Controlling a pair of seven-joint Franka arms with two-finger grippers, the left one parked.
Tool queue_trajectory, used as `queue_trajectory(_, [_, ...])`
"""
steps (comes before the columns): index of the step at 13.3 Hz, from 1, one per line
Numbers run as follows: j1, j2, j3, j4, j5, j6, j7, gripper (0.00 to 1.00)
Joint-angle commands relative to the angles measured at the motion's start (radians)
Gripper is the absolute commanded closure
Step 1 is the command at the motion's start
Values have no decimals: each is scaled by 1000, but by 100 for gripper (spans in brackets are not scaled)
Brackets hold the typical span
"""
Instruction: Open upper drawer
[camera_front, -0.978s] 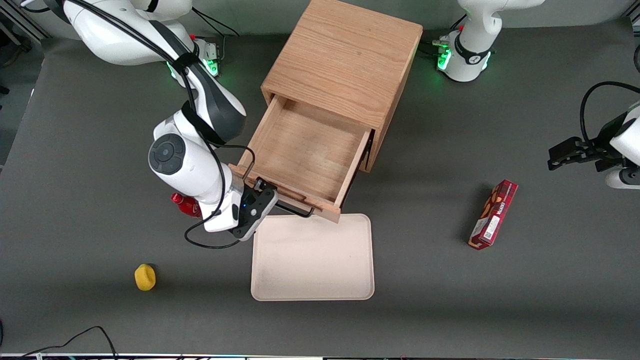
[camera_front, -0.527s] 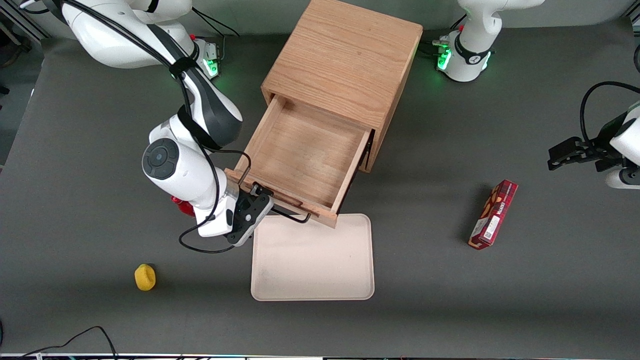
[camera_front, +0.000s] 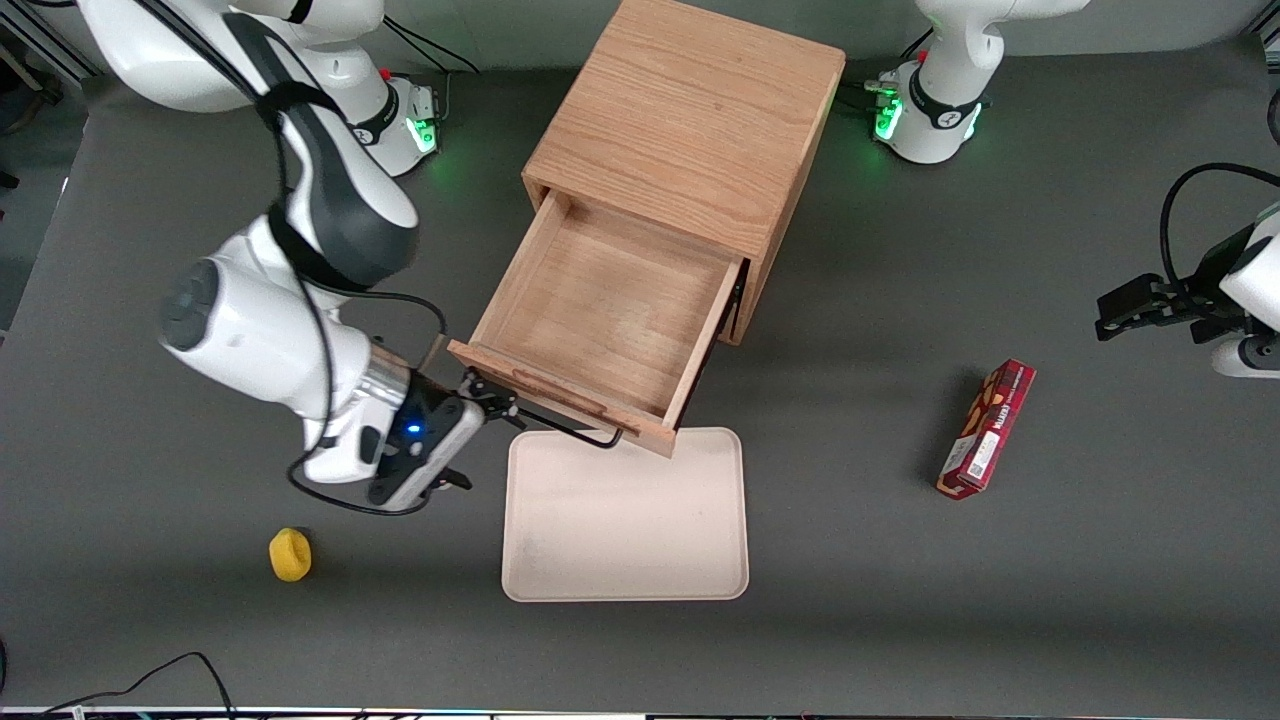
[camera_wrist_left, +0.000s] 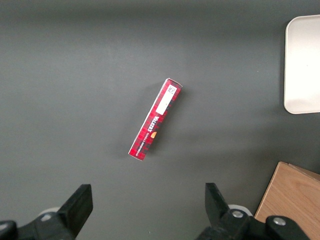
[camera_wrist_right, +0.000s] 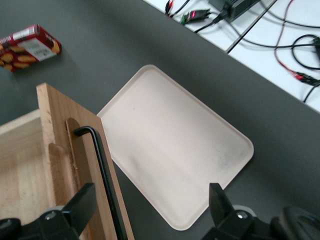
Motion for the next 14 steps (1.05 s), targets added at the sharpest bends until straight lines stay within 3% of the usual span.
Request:
queue_trajectory(1, [-69,-125,-12,-21,63,-193,150,0])
queue_trajectory(3, [-83,-251,-53,-54,31,-365,401,0])
queue_trajectory(5, [-148,-386,-56,-141,-55,-496,522,0])
queue_trajectory(8, [-241,-564,-56,-299,-211,-559,661,0])
queue_trajectory(14, [-279,-603,-58,-340,-218,-607,648,0])
